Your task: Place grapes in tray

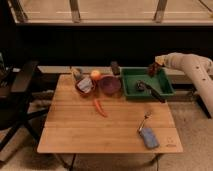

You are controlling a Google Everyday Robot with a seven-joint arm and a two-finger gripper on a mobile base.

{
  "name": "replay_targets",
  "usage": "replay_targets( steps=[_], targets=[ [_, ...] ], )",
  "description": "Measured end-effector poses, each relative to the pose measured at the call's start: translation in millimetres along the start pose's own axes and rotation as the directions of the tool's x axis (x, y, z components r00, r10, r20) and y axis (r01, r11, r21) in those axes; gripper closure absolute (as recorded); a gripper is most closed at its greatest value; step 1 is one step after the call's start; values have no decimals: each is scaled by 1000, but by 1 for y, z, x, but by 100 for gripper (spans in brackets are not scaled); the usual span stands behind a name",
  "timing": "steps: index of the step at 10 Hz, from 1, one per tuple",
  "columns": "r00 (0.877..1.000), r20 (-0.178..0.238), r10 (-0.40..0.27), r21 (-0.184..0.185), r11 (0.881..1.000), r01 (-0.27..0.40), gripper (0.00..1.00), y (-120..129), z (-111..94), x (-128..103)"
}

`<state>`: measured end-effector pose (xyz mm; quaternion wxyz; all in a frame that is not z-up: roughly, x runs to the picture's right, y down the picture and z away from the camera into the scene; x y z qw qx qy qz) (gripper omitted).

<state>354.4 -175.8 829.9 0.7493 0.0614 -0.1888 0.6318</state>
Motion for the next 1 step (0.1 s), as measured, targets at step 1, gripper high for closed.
replay_targets(
  steps=[1],
  targets=[
    [1000, 0, 1, 2, 1000, -1, 35, -2, -1, 1]
  ],
)
